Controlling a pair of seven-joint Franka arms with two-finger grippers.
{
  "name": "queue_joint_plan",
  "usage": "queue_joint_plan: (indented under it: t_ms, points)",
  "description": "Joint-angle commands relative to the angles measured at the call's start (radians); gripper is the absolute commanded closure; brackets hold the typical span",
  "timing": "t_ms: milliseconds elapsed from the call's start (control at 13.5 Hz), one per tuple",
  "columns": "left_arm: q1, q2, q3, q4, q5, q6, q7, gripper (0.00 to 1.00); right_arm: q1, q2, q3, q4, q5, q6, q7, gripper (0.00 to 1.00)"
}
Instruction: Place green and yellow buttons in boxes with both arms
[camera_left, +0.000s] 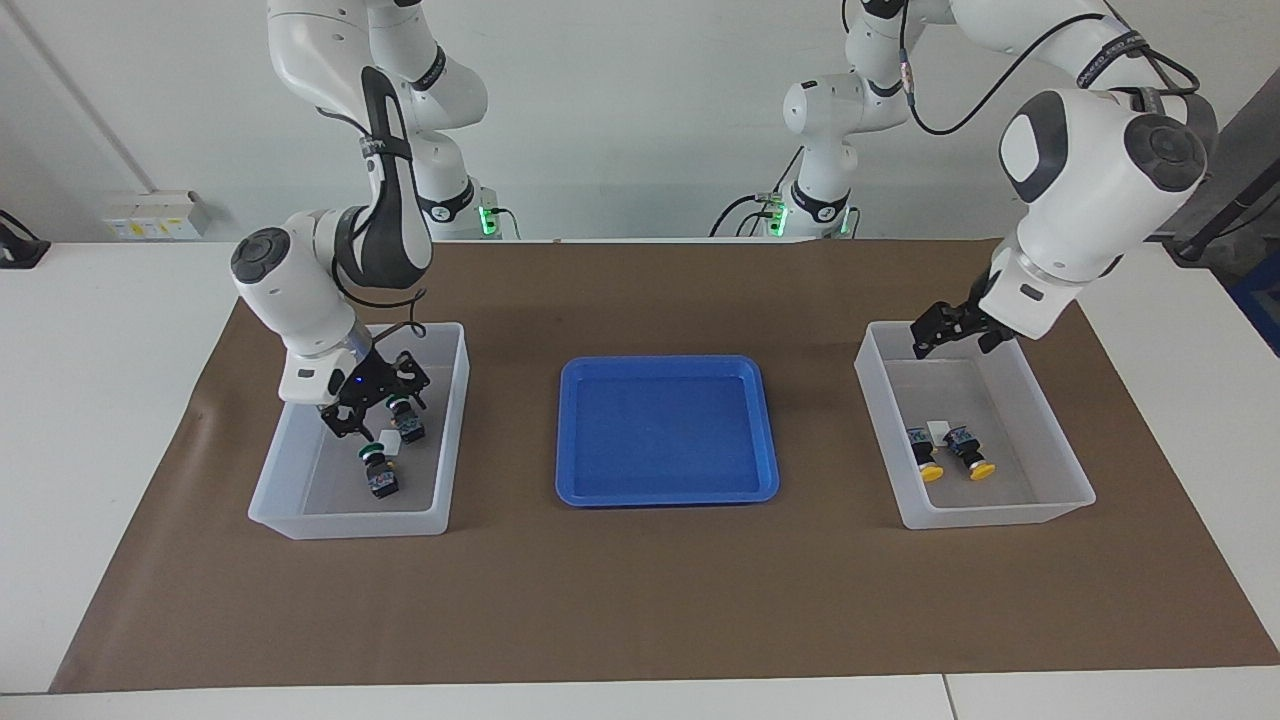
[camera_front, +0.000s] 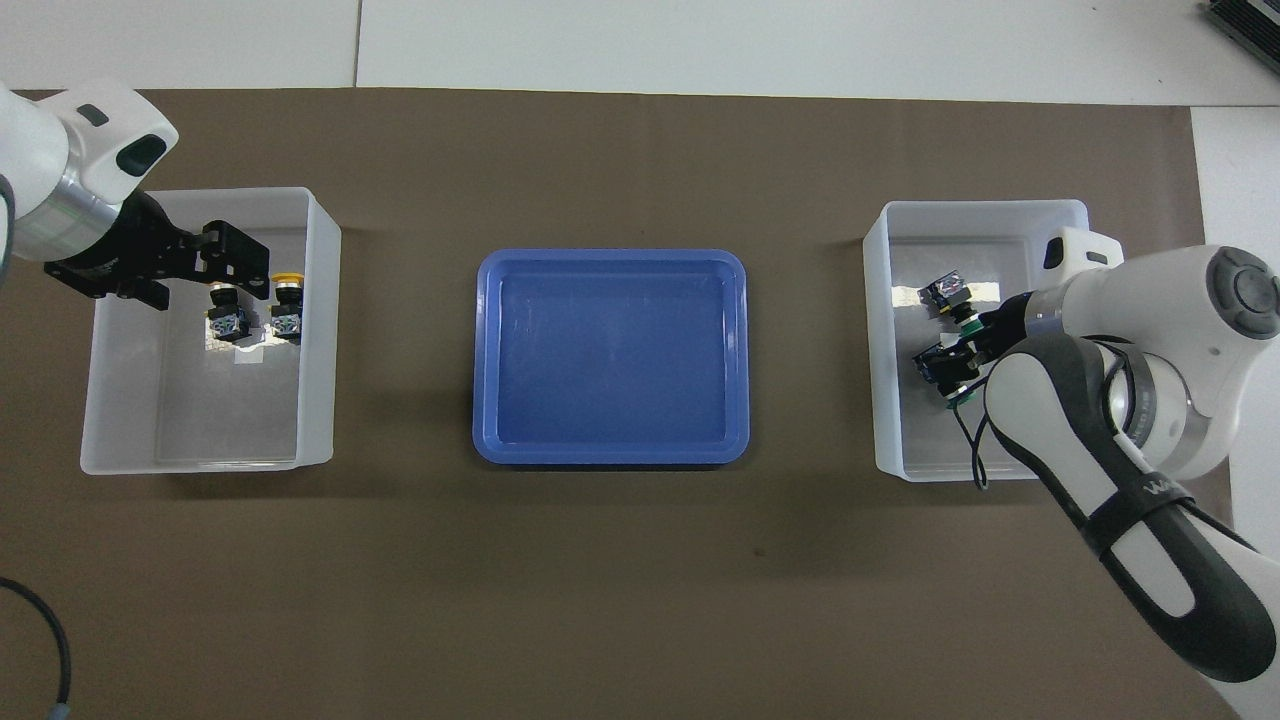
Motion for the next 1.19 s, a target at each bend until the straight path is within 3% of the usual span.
queue_joint_plan:
  t_ms: [0,222,444,593,889,1111]
  points:
    - [-0.010,-0.050,0.010,0.026,0.016,-0.101,-0.003,0.00,0.001,-0.027,0.009,0.054,-0.034,-0.005,0.163,0.00]
    - [-0.017,-0.137,0.005,0.029,0.018,-0.225,-0.003,0.00,0.004,-0.057,0.014,0.120,-0.158,-0.029,0.408,0.00]
    - [-0.018,-0.221,-0.012,-0.021,0.013,-0.256,0.008,0.00,0.004,-0.074,0.026,0.218,-0.215,-0.156,0.596,0.00]
    - [-0.017,-0.269,-0.012,-0.115,0.013,-0.218,0.012,0.00,0.004,-0.090,0.026,0.293,-0.215,-0.267,0.729,0.00]
    - [-0.007,-0.324,-0.010,-0.247,0.012,-0.086,0.021,0.00,-0.005,-0.145,0.015,0.413,-0.215,-0.520,0.753,0.00]
    - [0.028,-0.330,0.006,-0.266,0.004,-0.041,0.104,0.00,-0.018,-0.154,0.008,0.503,-0.227,-0.718,0.757,0.00]
